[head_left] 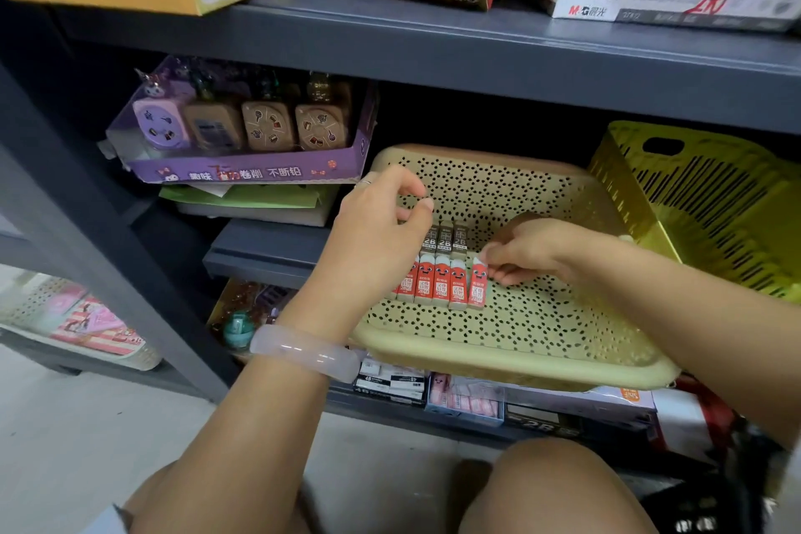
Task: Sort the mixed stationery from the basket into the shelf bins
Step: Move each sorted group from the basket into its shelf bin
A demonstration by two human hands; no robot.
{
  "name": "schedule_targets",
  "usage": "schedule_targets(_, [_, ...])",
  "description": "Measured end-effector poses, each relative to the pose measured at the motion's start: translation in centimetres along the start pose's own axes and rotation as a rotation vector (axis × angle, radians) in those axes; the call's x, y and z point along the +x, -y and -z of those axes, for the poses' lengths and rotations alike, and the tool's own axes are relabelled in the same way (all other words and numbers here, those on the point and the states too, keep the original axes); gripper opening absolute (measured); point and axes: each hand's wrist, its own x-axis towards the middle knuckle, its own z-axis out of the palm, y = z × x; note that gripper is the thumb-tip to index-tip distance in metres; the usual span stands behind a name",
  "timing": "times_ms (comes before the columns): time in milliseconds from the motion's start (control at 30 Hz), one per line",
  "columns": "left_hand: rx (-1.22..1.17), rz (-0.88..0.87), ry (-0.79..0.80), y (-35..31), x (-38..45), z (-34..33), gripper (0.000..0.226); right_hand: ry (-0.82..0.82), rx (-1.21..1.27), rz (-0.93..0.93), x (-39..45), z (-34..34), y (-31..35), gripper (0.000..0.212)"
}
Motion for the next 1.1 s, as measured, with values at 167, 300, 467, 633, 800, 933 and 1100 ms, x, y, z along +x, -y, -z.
schedule_targets(167, [-0.001, -0.003, -0.005, 0.1, -0.1, 0.1, 0.005, 0.030, -0.391, 0.188, -0.5, -0.8, 0.1, 0.040])
schedule_targets(300, [-0.011, -0.004, -0.008, 0.1, -0.1, 0.1, 0.006, -0.046, -0.701, 0.284, -1.0, -2.1, -0.1, 0.055])
schedule_targets(467, [-0.016, -0.005, -0.002, 0.1, -0.1, 0.1, 0.005, -0.115, -0.646, 0.319, -0.9, -2.5, -0.3, 0.054])
schedule_targets(633, [-0.007, -0.025, -0.001, 0.2, -0.2, 0.2, 0.006, -0.077, -0.601, 0.270, -1.1, -1.9, 0.3, 0.049])
schedule_targets(800, [-0.014, -0.022, 0.007, 0.1, -0.2, 0.2, 0.007, -0.233, -0.602, 0.120, -0.2, -0.8, 1.6, 0.039])
schedule_targets(933, [-0.036, -0.012, 0.004, 0.2, -0.2, 0.2, 0.007, -0.197, -0.470, 0.184, 0.8, -1.2, 1.9, 0.045])
schedule_targets(1100, [-0.036, -0.009, 0.001, 0.2, -0.1, 0.2, 0.007, -0.243, -0.542, 0.206, 1.3, -1.5, 2.1, 0.037])
